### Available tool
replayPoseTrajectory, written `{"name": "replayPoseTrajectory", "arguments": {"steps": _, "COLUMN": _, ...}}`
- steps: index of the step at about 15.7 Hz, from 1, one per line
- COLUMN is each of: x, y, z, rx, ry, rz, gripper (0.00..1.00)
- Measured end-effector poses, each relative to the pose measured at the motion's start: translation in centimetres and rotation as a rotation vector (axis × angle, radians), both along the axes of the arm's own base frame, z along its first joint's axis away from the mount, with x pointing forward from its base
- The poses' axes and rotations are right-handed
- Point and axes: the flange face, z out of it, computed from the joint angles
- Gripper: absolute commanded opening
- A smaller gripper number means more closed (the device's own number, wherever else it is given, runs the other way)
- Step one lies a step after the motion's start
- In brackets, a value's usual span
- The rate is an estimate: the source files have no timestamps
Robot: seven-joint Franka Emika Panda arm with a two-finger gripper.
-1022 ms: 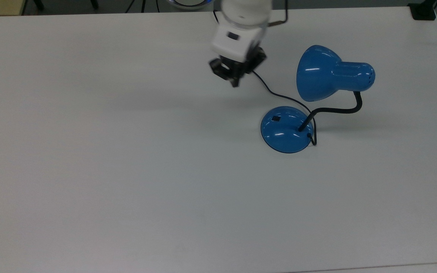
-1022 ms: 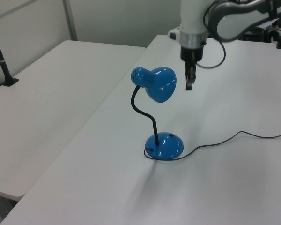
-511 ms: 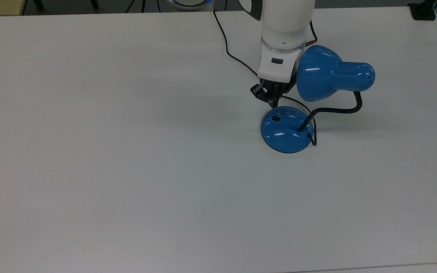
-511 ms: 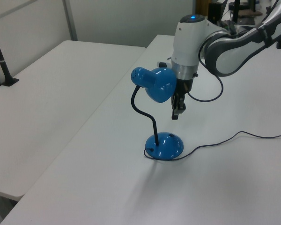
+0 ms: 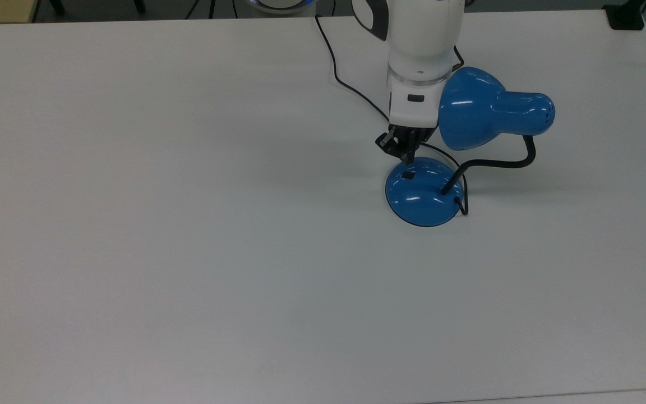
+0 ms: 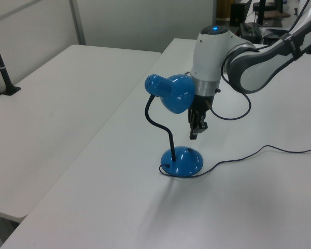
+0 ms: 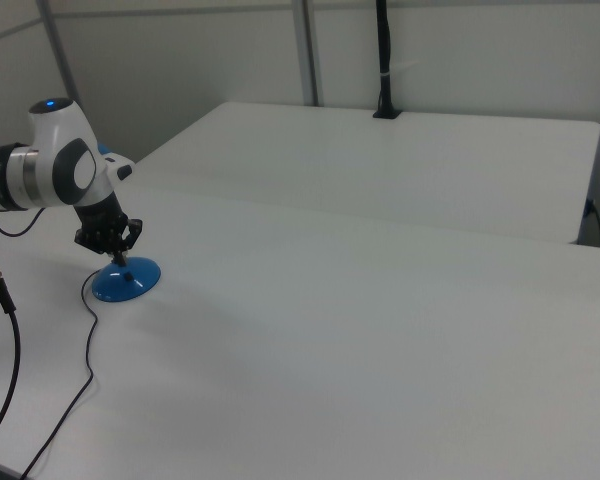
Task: Turn on the lamp
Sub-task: 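Lower the gripper onto the switch button on the lamp base, then press down on the base switch with the gripper tips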
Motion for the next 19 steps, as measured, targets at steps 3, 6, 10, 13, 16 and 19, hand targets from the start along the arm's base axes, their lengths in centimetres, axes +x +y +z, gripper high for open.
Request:
{"name": "replayPoseTrajectory", "arguments": {"steps": 3, "x": 0.0, "y": 0.1, "z": -1.0, "rx": 0.0, "ry": -0.002, "rz": 0.035, "gripper": 0.0}}
{"name": "replayPoseTrajectory", "arguments": {"steps": 6, "x": 0.0, "y": 0.7, "z": -1.3, "rx": 0.013, "ry": -0.018, "rz": 0.049, "gripper": 0.0}}
{"name": "replayPoseTrajectory", "arguments": {"steps": 10, "x": -0.1, "y": 1.1, "z": -1.4, "rx": 0.016, "ry": -0.016, "rz": 0.056, "gripper": 0.0}}
{"name": "replayPoseTrajectory", "arguments": {"steps": 13, "x": -0.1, "y": 1.1, "z": -1.6, "rx": 0.018, "ry": -0.015, "rz": 0.056, "gripper": 0.0}}
{"name": "replayPoseTrajectory", "arguments": {"steps": 16, "x": 0.1, "y": 1.2, "z": -2.3, "rx": 0.023, "ry": -0.018, "rz": 0.056, "gripper": 0.0}}
{"name": "replayPoseTrajectory", "arguments": {"steps": 19, "x": 0.2, "y": 1.2, "z": -3.2, "rx": 0.026, "ry": -0.013, "rz": 0.056, "gripper": 0.0}}
